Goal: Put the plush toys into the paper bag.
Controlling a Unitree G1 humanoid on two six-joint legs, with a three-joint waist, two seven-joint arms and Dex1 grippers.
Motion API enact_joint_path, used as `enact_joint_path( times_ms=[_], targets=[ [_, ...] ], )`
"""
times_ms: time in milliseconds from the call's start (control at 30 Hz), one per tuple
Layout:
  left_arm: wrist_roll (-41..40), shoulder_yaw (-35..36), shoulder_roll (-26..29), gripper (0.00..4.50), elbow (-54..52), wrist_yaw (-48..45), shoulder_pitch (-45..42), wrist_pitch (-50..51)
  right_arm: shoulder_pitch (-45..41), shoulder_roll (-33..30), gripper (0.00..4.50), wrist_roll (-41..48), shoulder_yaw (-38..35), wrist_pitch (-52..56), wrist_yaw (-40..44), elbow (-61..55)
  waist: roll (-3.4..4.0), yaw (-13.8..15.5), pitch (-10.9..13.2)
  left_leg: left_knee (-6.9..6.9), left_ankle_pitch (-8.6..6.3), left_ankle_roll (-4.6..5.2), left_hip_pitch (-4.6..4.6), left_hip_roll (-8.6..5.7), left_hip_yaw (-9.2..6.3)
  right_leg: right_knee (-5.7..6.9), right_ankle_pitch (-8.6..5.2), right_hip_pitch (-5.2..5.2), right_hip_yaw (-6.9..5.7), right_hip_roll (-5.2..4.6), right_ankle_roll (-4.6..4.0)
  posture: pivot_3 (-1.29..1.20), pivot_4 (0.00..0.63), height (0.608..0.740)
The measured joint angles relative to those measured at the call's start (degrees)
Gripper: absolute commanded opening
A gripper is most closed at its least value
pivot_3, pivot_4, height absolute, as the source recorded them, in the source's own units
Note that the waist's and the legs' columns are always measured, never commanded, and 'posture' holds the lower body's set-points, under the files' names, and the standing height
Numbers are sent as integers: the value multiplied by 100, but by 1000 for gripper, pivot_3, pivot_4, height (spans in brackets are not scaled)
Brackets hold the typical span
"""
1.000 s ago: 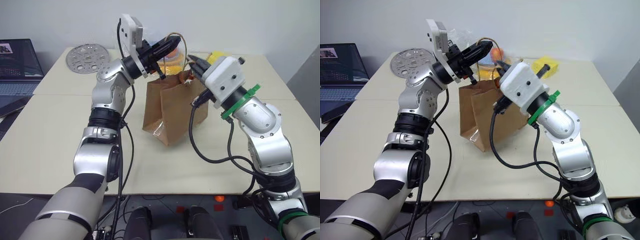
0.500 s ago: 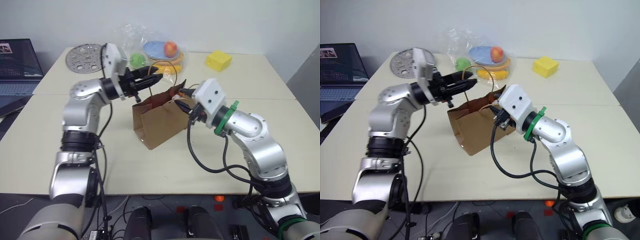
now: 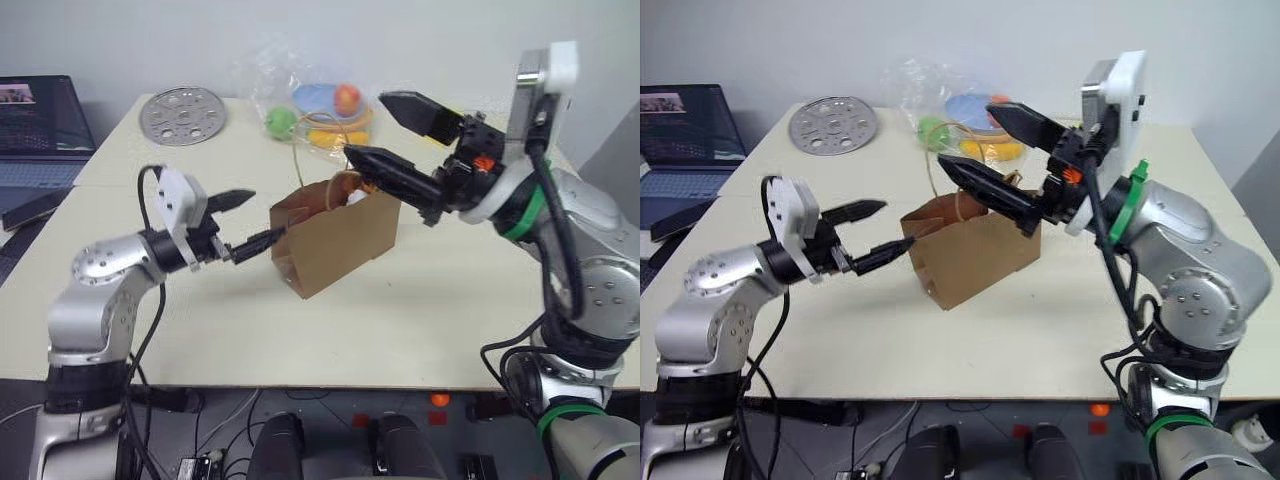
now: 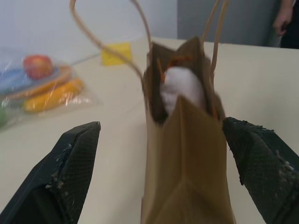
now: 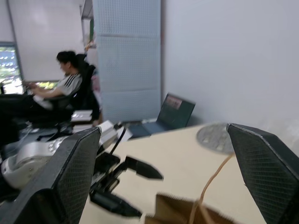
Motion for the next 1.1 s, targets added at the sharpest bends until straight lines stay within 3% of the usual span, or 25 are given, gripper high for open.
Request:
enact_joint_path(
  times_ms=[133,300,500,633,1000,1100],
  targets=[
    [101,-241,-472,4482,-54,196,214,-286,489,-999,4500,594,-100,585,107,18,2,27,-1,-3,-3,7,0,-26,37,-18,5,-1,21,-63,-7,0,150,740],
    [248,-728,-871,4482,216,303,163,-543,625,-1234,4500,1434,-135,681,-108,-178,1,-35,-1,-2,-2,9,-2,-19,27,-19,8,-1,19,-27,1,0,150,740],
    [615,-869,-1041,4482,834,427,-143,-1066,1178,-1664,4500,1324,229,493,-243,-660,1,-56,-1,1,-2,8,-3,-12,20,-21,11,-1,20,1,10,0,150,740],
    [682,-969,-1131,3638,956,377,-150,-1191,1218,-1741,4500,1321,301,299,-356,-725,1,-77,-1,1,-2,8,-2,1,19,-21,13,-1,19,11,13,0,150,740],
    [707,-1046,-1279,144,1296,372,-219,-1297,1324,-1818,4500,1315,453,-62,-649,-736,1,-73,-1,0,-2,8,-3,5,17,-22,13,-2,20,13,12,0,150,740],
    [674,-1043,-1336,54,1367,321,-255,-1290,1357,-1857,4500,1303,495,-126,-728,-733,1,-73,-1,1,-2,8,-3,6,17,-22,13,-2,20,12,12,0,150,740]
  ],
)
